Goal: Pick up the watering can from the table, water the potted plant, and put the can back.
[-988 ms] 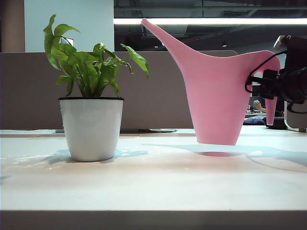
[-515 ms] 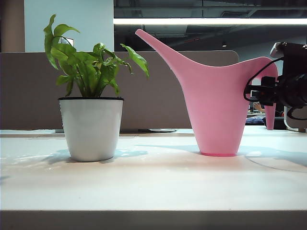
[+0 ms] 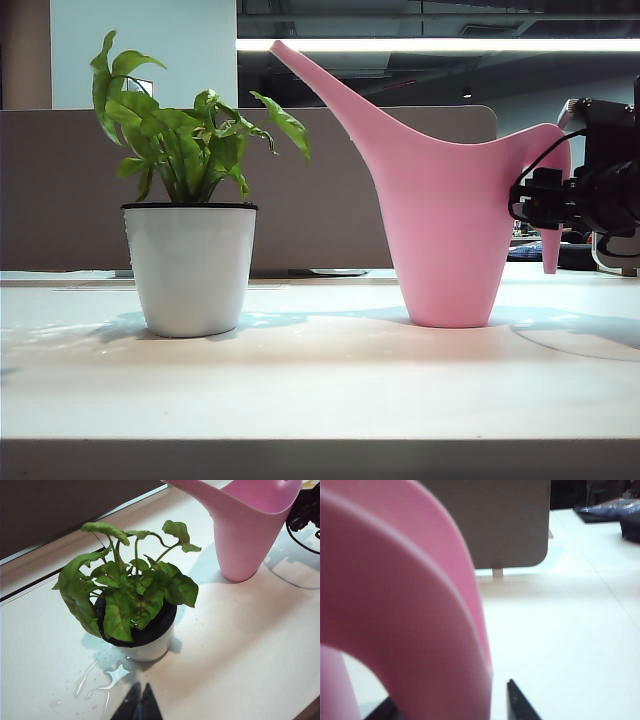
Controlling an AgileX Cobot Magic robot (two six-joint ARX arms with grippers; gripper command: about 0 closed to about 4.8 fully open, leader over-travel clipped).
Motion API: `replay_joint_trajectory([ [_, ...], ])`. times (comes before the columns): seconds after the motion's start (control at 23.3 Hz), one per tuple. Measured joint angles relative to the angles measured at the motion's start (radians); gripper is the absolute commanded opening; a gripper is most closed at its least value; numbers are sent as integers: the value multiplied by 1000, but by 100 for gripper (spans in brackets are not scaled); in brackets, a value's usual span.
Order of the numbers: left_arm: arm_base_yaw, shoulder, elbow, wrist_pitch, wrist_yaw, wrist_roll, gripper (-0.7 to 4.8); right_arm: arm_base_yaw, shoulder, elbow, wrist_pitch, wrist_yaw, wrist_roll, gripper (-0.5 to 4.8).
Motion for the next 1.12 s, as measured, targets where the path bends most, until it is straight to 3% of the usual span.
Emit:
replay_joint_trajectory([
  [0.43,0,0,0,0,0,0,-5,-13,-191,-2,-274,0,0,288],
  [0.86,0,0,0,0,0,0,-5,-12,-499,-7,-696,0,4,301],
  [0.9,0,0,0,0,0,0,-5,-12,-543,-7,-747,-5,4,286],
  [0.94,0,0,0,0,0,0,-5,-12,-589,-6,-795,-12,4,231],
  [0.99,0,0,0,0,2,0,-5,-12,-629,-6,-838,-22,5,111],
  [1.03,0,0,0,0,3,0,-5,-12,-725,-6,-929,-53,7,58],
  [1.12,-1,0,0,1,3,0,-5,-11,-862,-6,-1021,-117,6,49],
])
